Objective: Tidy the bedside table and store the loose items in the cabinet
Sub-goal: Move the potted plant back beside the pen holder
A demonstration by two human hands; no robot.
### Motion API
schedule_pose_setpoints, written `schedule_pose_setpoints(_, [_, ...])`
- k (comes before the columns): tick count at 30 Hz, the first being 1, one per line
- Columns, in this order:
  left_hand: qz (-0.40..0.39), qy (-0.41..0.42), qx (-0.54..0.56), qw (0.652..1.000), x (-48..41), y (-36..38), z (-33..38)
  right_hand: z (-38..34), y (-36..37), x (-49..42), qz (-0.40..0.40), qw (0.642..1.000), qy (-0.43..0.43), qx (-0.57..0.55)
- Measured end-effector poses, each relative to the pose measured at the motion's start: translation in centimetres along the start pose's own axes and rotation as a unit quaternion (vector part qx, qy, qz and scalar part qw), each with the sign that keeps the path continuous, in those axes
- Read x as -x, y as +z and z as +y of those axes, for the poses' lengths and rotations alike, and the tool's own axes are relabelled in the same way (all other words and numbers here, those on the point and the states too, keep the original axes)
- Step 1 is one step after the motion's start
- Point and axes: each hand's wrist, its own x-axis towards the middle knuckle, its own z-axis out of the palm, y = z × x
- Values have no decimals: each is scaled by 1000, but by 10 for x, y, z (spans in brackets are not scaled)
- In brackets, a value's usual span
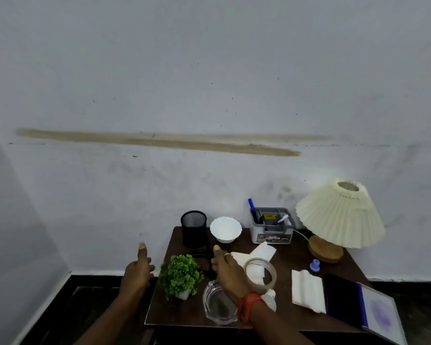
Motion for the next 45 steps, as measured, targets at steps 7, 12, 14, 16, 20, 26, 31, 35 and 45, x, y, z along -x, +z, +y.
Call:
schedule_pose_setpoints(7, [-69, -86, 20, 994, -3, 3, -13, 12, 36, -10, -39, 997, 72, -15])
schedule_pose_setpoints(12, [-76, -98, 47, 991, -5, 12, -18, 7, 48, -5, -47, 995, 90, -26])
schedule_pose_setpoints(14, [-78, -106, 49, 990, -3, 15, -19, 6, 49, -4, -47, 994, 90, -26])
schedule_pose_setpoints(16, [-66, -108, 48, 991, -1, 15, -19, 10, 53, -6, -52, 994, 95, -28])
schedule_pose_setpoints(20, [-57, -115, 52, 990, 5, 17, -17, -2, 47, 4, -54, 994, 91, -5])
schedule_pose_setpoints(26, [-54, -101, 60, 992, 17, 23, -3, -4, 41, 2, -47, 996, 71, 19])
schedule_pose_setpoints(31, [-65, -67, 71, 993, 20, 37, 20, -19, 22, -4, -17, 999, 24, -12])
schedule_pose_setpoints(35, [-82, -37, 88, 992, 21, 59, 41, -31, -7, -15, 16, 999, -4, -37])
schedule_pose_setpoints(45, [-120, -24, 130, 984, 2, 124, 88, -55, -52, -70, 60, 994, -25, -85])
